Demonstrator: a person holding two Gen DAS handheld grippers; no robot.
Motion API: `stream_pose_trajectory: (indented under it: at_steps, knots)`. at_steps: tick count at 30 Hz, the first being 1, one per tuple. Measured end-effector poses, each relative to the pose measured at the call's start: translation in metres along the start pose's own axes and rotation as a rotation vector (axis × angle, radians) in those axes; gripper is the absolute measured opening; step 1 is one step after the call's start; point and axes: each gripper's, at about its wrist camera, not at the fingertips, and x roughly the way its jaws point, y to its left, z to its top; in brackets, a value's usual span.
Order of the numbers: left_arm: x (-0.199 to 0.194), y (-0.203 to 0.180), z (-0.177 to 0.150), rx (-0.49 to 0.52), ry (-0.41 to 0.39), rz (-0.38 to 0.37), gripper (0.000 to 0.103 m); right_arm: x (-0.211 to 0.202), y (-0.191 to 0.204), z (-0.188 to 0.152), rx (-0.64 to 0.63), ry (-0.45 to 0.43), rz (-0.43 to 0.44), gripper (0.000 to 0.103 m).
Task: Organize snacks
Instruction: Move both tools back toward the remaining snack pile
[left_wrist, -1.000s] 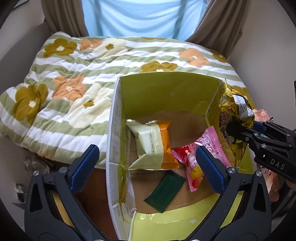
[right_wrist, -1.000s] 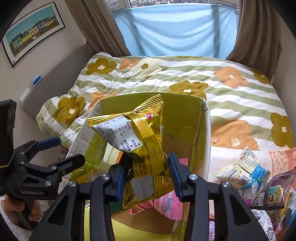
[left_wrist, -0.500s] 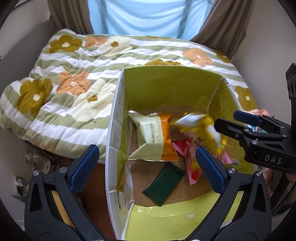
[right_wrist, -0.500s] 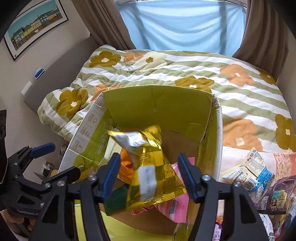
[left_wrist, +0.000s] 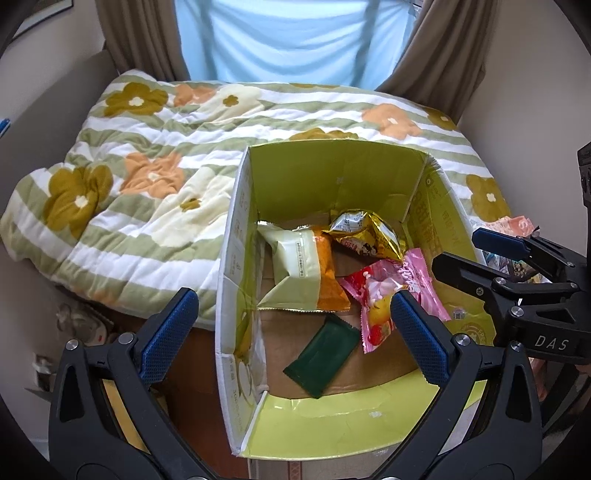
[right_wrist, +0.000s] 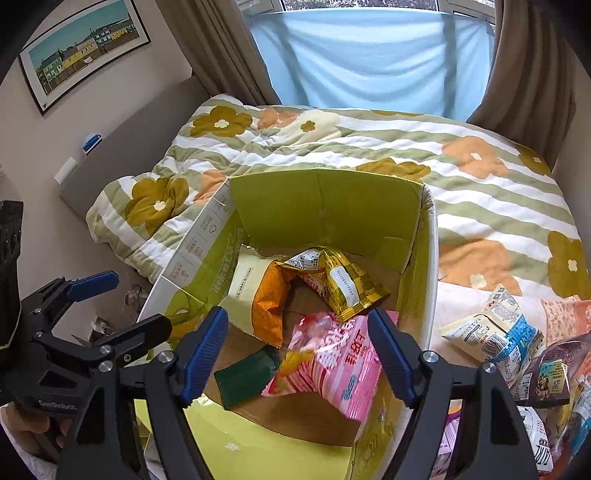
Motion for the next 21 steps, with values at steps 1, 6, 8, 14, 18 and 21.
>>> stream_pose_trajectory:
  at_steps: [1, 6, 8, 14, 18, 21]
  knots:
    - [-0.004, -0.001, 0.000, 0.000, -0.008, 0.001, 0.103, -0.003, 0.001, 0.000, 0.000, -0.006, -0.001, 0.074]
    - [-0.018, -0.003, -0.003, 0.005, -0.038, -0.006, 0.103, -0.019, 0.008, -0.004, -0.004, -0.048, -0.020, 0.074]
    - [-0.024, -0.003, -0.005, 0.010, -0.044, -0.012, 0.103, -0.025, 0.009, -0.006, 0.005, -0.057, -0.030, 0.074]
    - [-0.040, -0.009, -0.012, 0.045, -0.080, -0.045, 0.103, -0.053, 0.013, -0.014, 0.027, -0.108, -0.075, 0.074]
    - [-0.047, -0.025, -0.013, 0.092, -0.092, -0.072, 0.103, -0.073, 0.007, -0.023, 0.079, -0.154, -0.086, 0.074]
    - [-0.053, -0.046, -0.014, 0.119, -0.107, -0.096, 0.103, -0.090, -0.003, -0.033, 0.105, -0.179, -0.101, 0.074]
